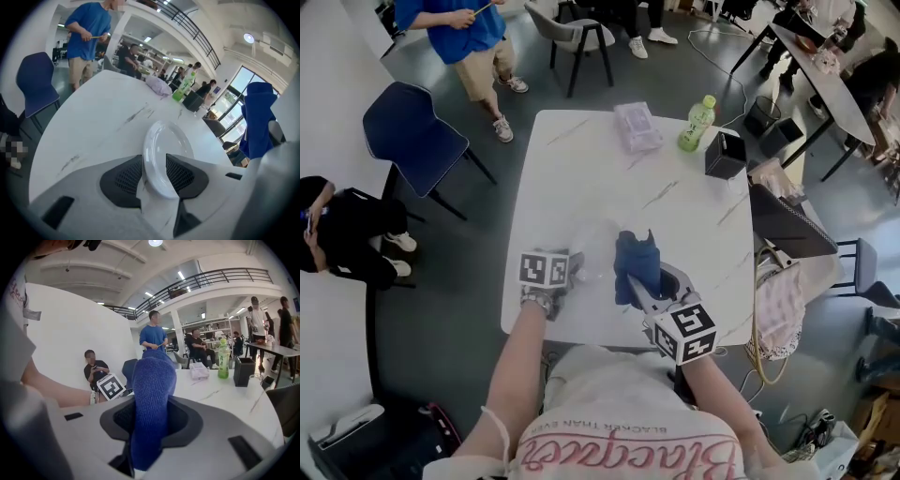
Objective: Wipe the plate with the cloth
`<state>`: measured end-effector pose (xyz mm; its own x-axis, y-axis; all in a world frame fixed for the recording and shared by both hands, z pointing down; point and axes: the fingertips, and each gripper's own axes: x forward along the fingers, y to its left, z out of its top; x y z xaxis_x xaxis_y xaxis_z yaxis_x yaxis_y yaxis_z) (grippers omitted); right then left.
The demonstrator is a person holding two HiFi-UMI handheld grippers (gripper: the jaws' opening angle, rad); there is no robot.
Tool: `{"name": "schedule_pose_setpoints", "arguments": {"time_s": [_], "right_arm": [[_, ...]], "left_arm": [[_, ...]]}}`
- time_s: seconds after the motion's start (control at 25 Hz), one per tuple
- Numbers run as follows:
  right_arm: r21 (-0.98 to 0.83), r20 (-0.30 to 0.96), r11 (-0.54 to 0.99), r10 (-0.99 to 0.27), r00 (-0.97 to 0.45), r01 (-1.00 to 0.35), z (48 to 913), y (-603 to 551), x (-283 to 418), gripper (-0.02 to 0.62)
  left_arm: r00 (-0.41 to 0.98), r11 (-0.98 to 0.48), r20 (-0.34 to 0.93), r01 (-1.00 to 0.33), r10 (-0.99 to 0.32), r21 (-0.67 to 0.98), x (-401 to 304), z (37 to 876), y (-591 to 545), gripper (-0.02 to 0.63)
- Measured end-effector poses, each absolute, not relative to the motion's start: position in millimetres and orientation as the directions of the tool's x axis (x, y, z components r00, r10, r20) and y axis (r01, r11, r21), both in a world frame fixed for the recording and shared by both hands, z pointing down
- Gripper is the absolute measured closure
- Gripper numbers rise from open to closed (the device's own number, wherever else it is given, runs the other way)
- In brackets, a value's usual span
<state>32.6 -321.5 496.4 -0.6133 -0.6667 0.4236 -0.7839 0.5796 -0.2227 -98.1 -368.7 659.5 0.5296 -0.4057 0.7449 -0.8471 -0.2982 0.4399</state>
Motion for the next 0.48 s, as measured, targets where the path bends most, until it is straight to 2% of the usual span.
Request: {"name": "schedule_pose_setpoints", "arguments": {"time_s": [0.2, 0.32, 0.48], "right_arm": [[-0.224, 0.427, 0.581, -0.663, -0.615, -0.782, 499, -326, 34, 0.482], [-0.228, 0.427, 0.576, -0.665, -0.613, -0.785, 500, -332, 36, 0.48], [-0.229, 0.424, 0.578, -0.665, -0.615, -0.783, 499, -332, 35, 0.48]], "left_arm": [[0.487, -0.32, 0.789, -0.867, -0.376, 0.383, -95, 664, -372, 0.459], [0.417, -0.339, 0.829, -0.893, -0.374, 0.296, -98, 668, -375, 0.52], [0.418, -0.287, 0.821, -0.902, -0.388, 0.324, -101, 668, -376, 0.531]]}}
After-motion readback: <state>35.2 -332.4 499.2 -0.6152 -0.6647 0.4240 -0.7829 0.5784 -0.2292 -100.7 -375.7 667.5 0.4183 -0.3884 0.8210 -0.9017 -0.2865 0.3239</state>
